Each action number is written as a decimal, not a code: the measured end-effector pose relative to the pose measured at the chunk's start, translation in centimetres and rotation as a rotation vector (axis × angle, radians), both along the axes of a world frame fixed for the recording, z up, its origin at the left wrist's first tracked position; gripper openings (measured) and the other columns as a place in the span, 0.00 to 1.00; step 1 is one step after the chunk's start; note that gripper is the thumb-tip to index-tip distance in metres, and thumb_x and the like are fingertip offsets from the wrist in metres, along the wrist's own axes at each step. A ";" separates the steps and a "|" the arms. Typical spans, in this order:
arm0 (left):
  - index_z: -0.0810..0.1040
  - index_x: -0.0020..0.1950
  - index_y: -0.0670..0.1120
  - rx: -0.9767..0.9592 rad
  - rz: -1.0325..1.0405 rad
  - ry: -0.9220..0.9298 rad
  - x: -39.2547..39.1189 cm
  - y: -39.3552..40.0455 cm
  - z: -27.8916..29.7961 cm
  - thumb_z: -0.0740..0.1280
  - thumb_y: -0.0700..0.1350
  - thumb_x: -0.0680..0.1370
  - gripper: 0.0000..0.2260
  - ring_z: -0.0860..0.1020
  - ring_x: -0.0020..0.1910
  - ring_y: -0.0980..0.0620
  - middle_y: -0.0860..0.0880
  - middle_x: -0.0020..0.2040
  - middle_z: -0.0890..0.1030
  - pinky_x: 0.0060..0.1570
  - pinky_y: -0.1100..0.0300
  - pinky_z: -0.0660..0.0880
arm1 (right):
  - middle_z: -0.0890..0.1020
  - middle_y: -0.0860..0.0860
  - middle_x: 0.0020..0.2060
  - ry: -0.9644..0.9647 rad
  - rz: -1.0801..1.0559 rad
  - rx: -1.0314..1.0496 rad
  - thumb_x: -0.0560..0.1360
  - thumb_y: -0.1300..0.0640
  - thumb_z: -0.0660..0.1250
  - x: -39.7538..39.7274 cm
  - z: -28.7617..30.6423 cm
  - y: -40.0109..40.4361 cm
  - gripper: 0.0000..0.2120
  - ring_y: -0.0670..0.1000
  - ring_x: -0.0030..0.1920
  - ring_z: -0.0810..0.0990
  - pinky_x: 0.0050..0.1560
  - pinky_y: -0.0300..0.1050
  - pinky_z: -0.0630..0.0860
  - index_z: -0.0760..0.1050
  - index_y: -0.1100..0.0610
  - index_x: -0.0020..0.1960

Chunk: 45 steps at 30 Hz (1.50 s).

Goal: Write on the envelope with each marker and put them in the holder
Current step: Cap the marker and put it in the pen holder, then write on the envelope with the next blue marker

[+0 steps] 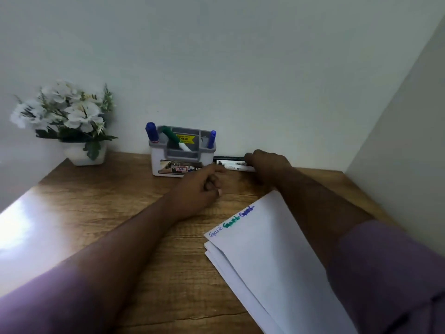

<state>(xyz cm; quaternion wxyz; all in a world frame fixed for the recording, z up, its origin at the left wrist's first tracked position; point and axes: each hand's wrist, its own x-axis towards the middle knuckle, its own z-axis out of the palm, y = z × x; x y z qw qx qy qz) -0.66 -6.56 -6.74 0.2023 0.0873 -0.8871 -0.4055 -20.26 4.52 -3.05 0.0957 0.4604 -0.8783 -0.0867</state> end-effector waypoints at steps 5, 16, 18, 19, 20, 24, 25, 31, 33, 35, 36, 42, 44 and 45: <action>0.74 0.62 0.56 -0.006 0.015 0.012 0.1 -0.1 0.1 0.69 0.43 0.76 0.16 0.77 0.50 0.56 0.53 0.52 0.79 0.49 0.62 0.77 | 0.78 0.55 0.54 0.035 -0.024 0.036 0.73 0.52 0.68 1.0 1.7 -0.3 0.14 0.57 0.52 0.79 0.43 0.46 0.69 0.73 0.52 0.57; 0.79 0.45 0.56 0.128 -0.119 0.235 -0.3 4.9 2.1 0.68 0.46 0.76 0.04 0.77 0.29 0.61 0.53 0.33 0.79 0.29 0.69 0.73 | 0.82 0.62 0.33 -1.231 0.263 -0.898 0.74 0.61 0.70 7.2 2.1 7.0 0.08 0.58 0.35 0.82 0.39 0.48 0.78 0.79 0.67 0.41; 0.78 0.50 0.55 0.015 -0.126 0.210 -0.1 4.8 2.0 0.68 0.44 0.76 0.06 0.77 0.29 0.62 0.57 0.34 0.78 0.29 0.71 0.72 | 0.83 0.63 0.32 -1.296 0.236 -0.974 0.73 0.63 0.70 7.7 1.7 7.1 0.07 0.61 0.34 0.84 0.36 0.48 0.80 0.79 0.68 0.41; 0.79 0.54 0.52 -0.095 -0.086 0.226 0.1 4.3 2.0 0.69 0.45 0.76 0.08 0.77 0.32 0.61 0.56 0.37 0.80 0.31 0.70 0.73 | 0.82 0.63 0.30 -1.321 0.186 -1.080 0.72 0.65 0.69 8.0 1.7 7.1 0.06 0.61 0.30 0.83 0.33 0.47 0.80 0.78 0.67 0.39; 0.79 0.57 0.48 -0.204 -0.027 0.253 0.4 3.6 2.0 0.69 0.45 0.76 0.10 0.77 0.36 0.59 0.53 0.40 0.80 0.35 0.68 0.75 | 0.81 0.60 0.27 -1.353 0.106 -1.240 0.73 0.66 0.68 7.9 1.9 7.1 0.07 0.58 0.25 0.81 0.28 0.43 0.78 0.77 0.65 0.36; 0.78 0.59 0.46 -0.173 0.197 0.408 1.5 1.5 2.3 0.67 0.46 0.76 0.12 0.77 0.40 0.55 0.52 0.44 0.78 0.41 0.66 0.76 | 0.75 0.53 0.25 -1.380 -0.048 -1.676 0.75 0.61 0.66 5.4 3.4 9.8 0.09 0.48 0.25 0.71 0.24 0.37 0.66 0.72 0.59 0.37; 0.77 0.60 0.49 -0.139 0.162 0.337 1.3 1.9 2.3 0.65 0.48 0.77 0.11 0.77 0.40 0.56 0.54 0.43 0.78 0.39 0.68 0.75 | 0.76 0.54 0.27 -1.374 -0.057 -1.634 0.76 0.60 0.67 5.0 3.3 10.3 0.07 0.48 0.26 0.73 0.24 0.37 0.68 0.73 0.59 0.39; 0.76 0.44 0.47 -0.205 -0.178 0.040 -0.3 4.3 0.8 0.61 0.45 0.79 0.07 0.73 0.39 0.58 0.55 0.38 0.76 0.38 0.62 0.68 | 0.79 0.56 0.26 -1.363 -0.009 -1.313 0.76 0.61 0.67 4.8 0.5 9.0 0.09 0.50 0.20 0.73 0.22 0.39 0.70 0.79 0.60 0.37; 0.75 0.54 0.52 -0.210 -0.174 -0.118 -0.3 4.7 1.2 0.65 0.56 0.77 0.10 0.73 0.45 0.58 0.61 0.46 0.75 0.43 0.61 0.69 | 0.78 0.57 0.25 -1.342 -0.011 -1.233 0.75 0.63 0.67 4.5 -0.3 8.6 0.08 0.50 0.19 0.72 0.20 0.38 0.68 0.79 0.61 0.37; 0.66 0.68 0.59 -0.259 -0.142 -0.330 -0.5 5.1 1.1 0.68 0.65 0.70 0.29 0.68 0.53 0.61 0.65 0.58 0.70 0.51 0.63 0.68 | 0.78 0.56 0.24 -1.354 -0.037 -1.144 0.74 0.64 0.69 4.3 -1.1 8.5 0.08 0.50 0.20 0.71 0.20 0.38 0.67 0.79 0.61 0.35; 0.63 0.71 0.60 -0.306 -0.135 -0.381 -0.8 5.2 1.0 0.68 0.66 0.68 0.34 0.66 0.54 0.60 0.61 0.64 0.70 0.52 0.63 0.66 | 0.78 0.56 0.25 -1.358 -0.049 -1.087 0.73 0.65 0.70 4.2 -1.4 8.5 0.08 0.50 0.21 0.72 0.21 0.38 0.68 0.80 0.60 0.35; 0.65 0.71 0.57 -0.331 -0.120 -0.407 -1.5 5.0 0.9 0.69 0.66 0.67 0.35 0.67 0.51 0.59 0.54 0.66 0.72 0.49 0.64 0.66 | 0.79 0.58 0.26 -1.376 -0.029 -1.027 0.72 0.66 0.70 3.6 -1.9 8.3 0.04 0.52 0.23 0.75 0.22 0.40 0.71 0.80 0.64 0.39; 0.65 0.71 0.56 -0.341 -0.126 -0.413 -1.5 5.1 1.0 0.69 0.66 0.68 0.35 0.67 0.52 0.59 0.54 0.66 0.72 0.49 0.65 0.66 | 0.80 0.58 0.26 -1.257 -0.013 -0.995 0.72 0.64 0.72 3.8 -2.1 8.3 0.04 0.53 0.23 0.75 0.23 0.41 0.73 0.80 0.65 0.39; 0.65 0.71 0.56 -0.339 -0.125 -0.414 -1.5 5.1 1.0 0.69 0.65 0.68 0.35 0.67 0.51 0.59 0.54 0.66 0.72 0.48 0.65 0.66 | 0.80 0.58 0.26 -1.199 -0.005 -0.975 0.72 0.63 0.72 3.9 -2.2 8.3 0.05 0.53 0.23 0.76 0.23 0.42 0.74 0.80 0.65 0.39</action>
